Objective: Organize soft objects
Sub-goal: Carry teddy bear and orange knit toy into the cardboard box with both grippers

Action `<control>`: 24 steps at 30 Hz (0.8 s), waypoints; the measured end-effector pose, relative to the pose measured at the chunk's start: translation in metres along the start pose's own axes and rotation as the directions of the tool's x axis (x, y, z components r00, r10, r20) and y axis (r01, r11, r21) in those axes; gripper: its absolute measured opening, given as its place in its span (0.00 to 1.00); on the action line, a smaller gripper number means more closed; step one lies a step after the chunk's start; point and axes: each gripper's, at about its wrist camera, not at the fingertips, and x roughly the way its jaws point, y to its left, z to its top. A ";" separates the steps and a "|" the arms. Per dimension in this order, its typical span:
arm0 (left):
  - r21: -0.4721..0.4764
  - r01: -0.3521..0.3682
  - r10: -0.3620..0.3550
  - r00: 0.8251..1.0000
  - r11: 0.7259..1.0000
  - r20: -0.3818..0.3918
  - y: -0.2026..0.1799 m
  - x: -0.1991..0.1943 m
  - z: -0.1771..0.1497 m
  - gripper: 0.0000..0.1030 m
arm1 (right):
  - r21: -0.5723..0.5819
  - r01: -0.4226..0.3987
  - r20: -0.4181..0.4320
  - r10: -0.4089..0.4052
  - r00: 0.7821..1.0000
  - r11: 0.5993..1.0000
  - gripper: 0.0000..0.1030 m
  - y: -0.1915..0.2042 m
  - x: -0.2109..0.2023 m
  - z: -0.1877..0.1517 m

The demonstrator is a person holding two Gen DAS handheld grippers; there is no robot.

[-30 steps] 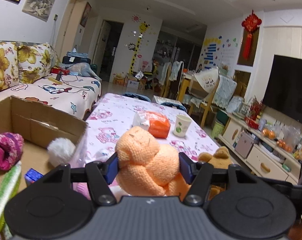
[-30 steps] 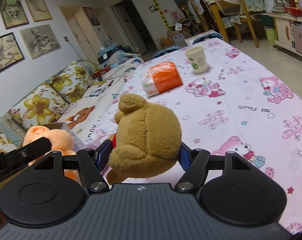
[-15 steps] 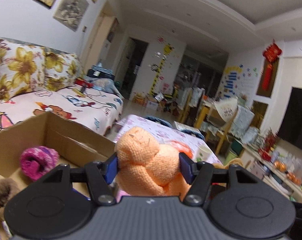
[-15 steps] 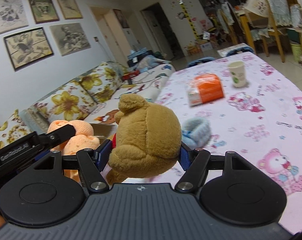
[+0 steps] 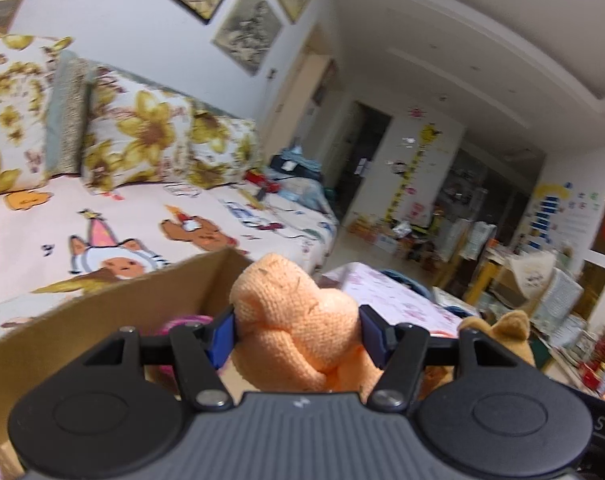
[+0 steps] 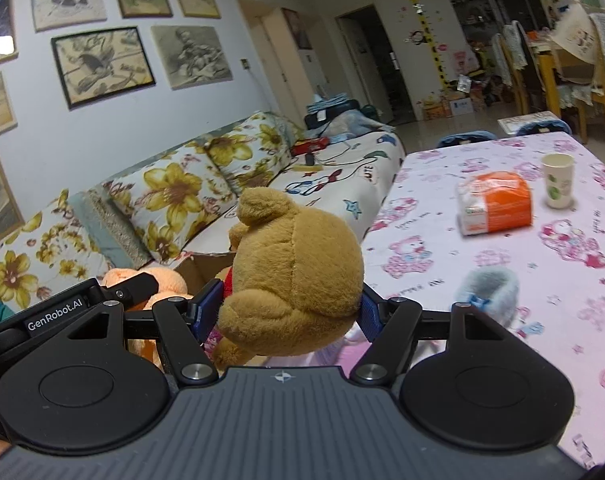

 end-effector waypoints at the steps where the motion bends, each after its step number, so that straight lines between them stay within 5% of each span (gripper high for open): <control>1: -0.009 -0.018 0.018 1.000 1.000 -0.006 0.003 0.002 0.002 0.61 | -0.010 -0.003 -0.006 0.003 1.000 1.000 0.83 0.001 0.004 0.000; 14: -0.076 -0.150 0.144 0.986 0.986 -0.080 0.032 0.018 0.007 0.61 | -0.156 -0.023 -0.102 0.007 0.995 0.988 0.84 0.016 0.034 -0.016; 16: -0.077 -0.154 0.147 0.985 0.985 -0.092 0.032 0.020 0.007 0.62 | -0.184 -0.024 -0.109 0.004 0.994 0.983 0.86 0.017 0.035 -0.018; 17: -0.076 -0.156 0.149 0.984 0.985 -0.097 0.032 0.020 0.007 0.63 | -0.197 -0.021 -0.113 -0.002 0.994 0.980 0.97 0.019 0.036 -0.014; 24: -0.029 -0.133 0.132 0.990 0.991 -0.059 0.023 0.017 0.007 0.73 | -0.191 -0.014 -0.077 -0.001 0.997 0.981 1.00 0.021 0.026 -0.007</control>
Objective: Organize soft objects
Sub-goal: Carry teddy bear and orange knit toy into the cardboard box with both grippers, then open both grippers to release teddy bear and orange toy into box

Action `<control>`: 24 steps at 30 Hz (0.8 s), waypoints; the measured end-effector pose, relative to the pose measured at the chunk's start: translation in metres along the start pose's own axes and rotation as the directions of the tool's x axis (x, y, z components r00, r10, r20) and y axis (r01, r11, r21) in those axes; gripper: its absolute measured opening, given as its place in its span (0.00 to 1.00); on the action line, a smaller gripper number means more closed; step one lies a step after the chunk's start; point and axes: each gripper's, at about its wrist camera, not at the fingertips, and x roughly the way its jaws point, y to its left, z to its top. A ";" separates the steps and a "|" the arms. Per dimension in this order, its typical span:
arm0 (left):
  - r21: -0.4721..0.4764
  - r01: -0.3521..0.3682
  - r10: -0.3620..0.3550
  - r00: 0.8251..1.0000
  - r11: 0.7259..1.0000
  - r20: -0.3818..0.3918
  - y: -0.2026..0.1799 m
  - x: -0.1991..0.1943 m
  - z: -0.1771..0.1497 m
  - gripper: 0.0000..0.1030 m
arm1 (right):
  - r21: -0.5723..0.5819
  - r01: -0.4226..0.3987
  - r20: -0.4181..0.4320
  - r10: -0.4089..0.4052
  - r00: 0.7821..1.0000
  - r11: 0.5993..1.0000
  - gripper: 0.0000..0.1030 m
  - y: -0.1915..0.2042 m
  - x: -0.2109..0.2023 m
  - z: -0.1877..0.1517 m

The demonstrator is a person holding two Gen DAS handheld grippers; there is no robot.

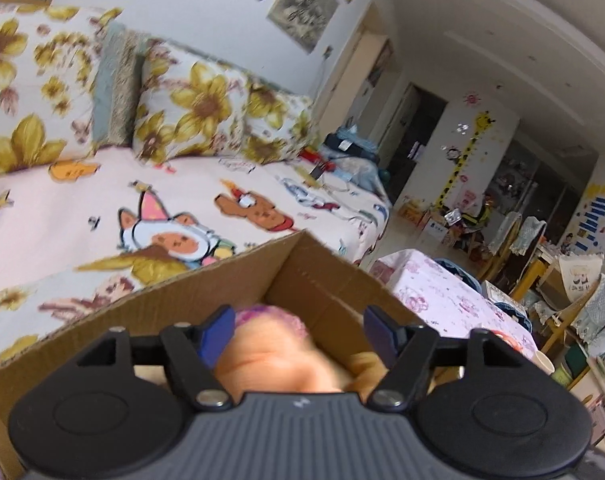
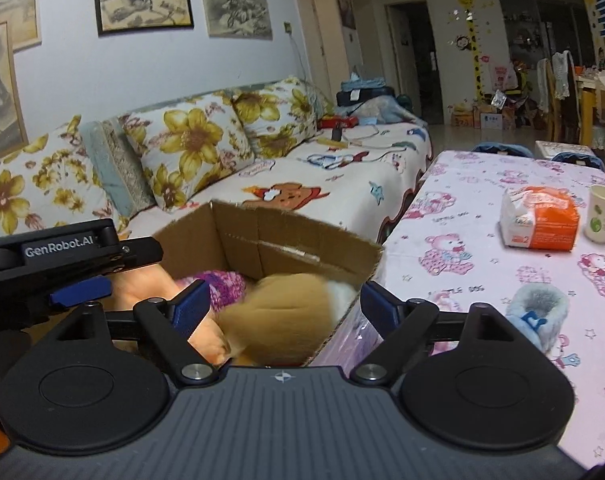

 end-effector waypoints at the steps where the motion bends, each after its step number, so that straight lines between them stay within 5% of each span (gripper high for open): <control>1: 0.016 0.004 -0.004 1.000 1.000 0.010 -0.003 -0.002 -0.001 0.74 | 0.003 0.005 0.011 -0.005 1.000 1.000 1.00 -0.001 -0.006 0.001; 24: 0.122 0.139 -0.140 0.990 0.983 0.005 -0.038 -0.009 -0.013 0.79 | 0.060 0.169 0.099 -0.174 0.980 0.984 1.00 -0.035 -0.060 -0.019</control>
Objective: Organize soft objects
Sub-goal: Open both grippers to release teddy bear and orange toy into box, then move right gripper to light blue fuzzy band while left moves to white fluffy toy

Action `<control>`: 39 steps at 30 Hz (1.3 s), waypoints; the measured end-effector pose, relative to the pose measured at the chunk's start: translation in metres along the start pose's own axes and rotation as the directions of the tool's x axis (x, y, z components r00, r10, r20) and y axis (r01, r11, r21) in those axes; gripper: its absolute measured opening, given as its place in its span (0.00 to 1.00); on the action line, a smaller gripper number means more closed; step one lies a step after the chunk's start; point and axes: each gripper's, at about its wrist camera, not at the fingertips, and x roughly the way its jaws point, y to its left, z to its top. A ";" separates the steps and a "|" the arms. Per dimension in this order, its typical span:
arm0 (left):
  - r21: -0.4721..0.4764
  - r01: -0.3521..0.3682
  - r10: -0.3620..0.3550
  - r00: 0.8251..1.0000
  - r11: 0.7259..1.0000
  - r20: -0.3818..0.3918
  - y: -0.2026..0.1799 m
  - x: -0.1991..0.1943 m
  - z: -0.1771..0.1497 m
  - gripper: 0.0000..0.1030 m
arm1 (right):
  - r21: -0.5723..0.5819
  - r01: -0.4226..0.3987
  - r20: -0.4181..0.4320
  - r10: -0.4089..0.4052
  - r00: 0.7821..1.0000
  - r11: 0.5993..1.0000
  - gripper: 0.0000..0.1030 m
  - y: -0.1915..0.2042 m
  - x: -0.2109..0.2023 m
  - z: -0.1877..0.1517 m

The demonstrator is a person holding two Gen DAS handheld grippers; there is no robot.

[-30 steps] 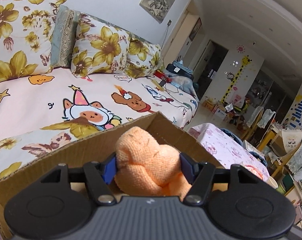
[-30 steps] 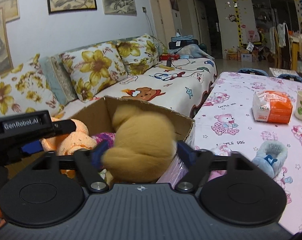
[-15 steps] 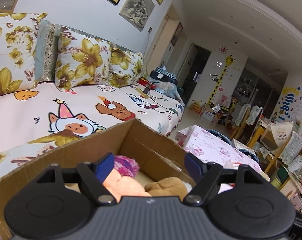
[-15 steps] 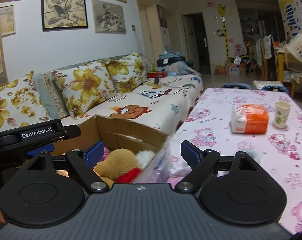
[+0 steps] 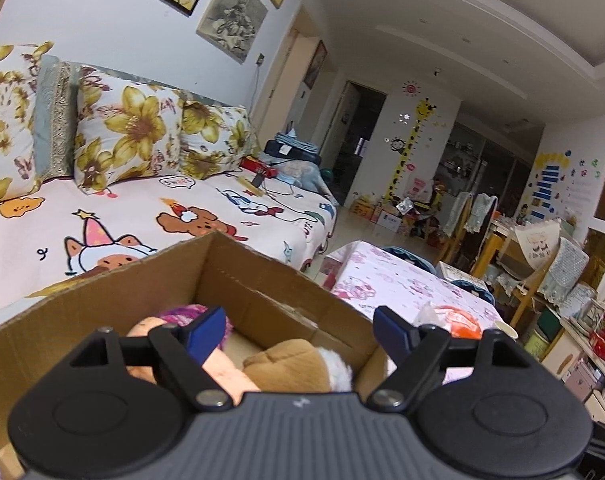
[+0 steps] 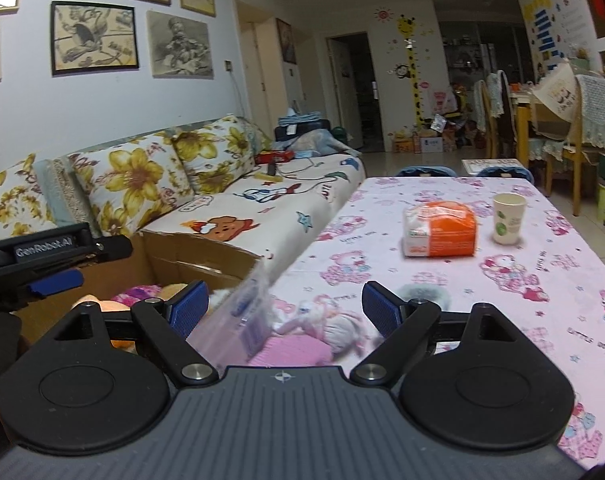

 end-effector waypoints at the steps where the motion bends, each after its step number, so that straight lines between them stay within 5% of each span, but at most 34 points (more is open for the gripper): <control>1: 0.004 0.004 -0.004 1.000 1.000 -0.001 -0.002 0.000 -0.001 0.79 | 0.002 0.008 0.001 -0.008 1.000 1.000 1.00 -0.002 -0.001 -0.001; 28: 0.203 0.093 -0.085 0.995 0.975 -0.049 -0.071 0.003 -0.038 0.82 | 0.143 0.150 -0.009 -0.150 0.989 0.978 1.00 -0.042 -0.008 -0.023; 39: 0.312 0.168 -0.134 0.983 0.935 -0.127 -0.104 -0.011 -0.074 0.83 | 0.197 0.211 -0.109 -0.193 0.975 0.957 1.00 -0.065 0.017 -0.032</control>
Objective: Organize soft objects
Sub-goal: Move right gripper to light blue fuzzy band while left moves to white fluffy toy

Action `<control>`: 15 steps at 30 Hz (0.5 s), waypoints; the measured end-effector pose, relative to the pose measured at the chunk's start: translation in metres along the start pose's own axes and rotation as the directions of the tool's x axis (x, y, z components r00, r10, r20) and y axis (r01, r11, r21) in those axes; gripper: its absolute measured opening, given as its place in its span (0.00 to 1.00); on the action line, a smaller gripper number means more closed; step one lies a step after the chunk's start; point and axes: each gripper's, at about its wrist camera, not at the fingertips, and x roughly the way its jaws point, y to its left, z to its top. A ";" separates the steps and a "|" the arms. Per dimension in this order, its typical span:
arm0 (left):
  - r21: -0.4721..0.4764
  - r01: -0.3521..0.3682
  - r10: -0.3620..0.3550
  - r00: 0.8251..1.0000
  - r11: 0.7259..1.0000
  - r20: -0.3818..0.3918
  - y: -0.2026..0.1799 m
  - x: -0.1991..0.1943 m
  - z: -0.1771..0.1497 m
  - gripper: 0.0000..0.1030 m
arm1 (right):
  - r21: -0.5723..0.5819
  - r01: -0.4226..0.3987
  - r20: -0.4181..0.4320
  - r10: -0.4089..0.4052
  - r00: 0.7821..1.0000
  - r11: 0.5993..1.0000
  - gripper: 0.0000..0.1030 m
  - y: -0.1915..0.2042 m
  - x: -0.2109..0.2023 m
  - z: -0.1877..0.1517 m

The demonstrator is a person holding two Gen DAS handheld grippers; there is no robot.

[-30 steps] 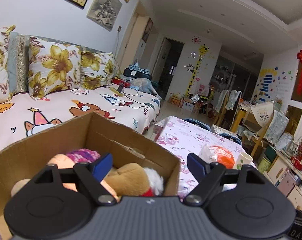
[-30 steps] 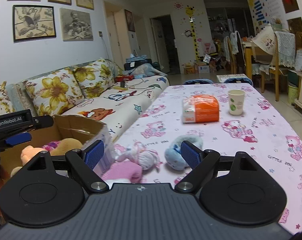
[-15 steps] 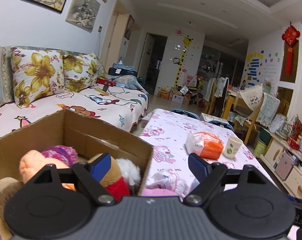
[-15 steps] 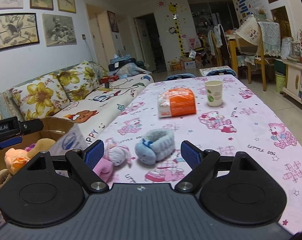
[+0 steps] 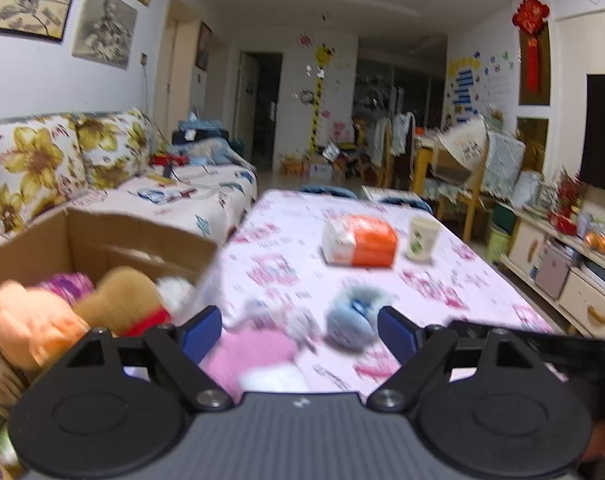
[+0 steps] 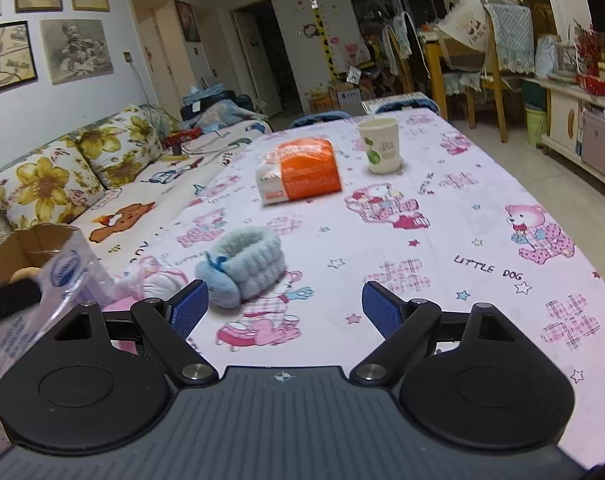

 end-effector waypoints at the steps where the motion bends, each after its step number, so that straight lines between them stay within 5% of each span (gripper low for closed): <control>1: 0.007 0.005 -0.005 1.000 1.000 -0.011 -0.003 0.000 -0.004 0.83 | 0.002 -0.002 -0.004 0.002 1.000 1.000 1.00 0.000 0.002 0.000; 15: 0.071 -0.107 0.115 0.987 0.992 -0.112 -0.020 0.017 -0.040 0.82 | -0.007 -0.109 -0.069 0.108 0.992 0.994 1.00 0.021 0.049 -0.001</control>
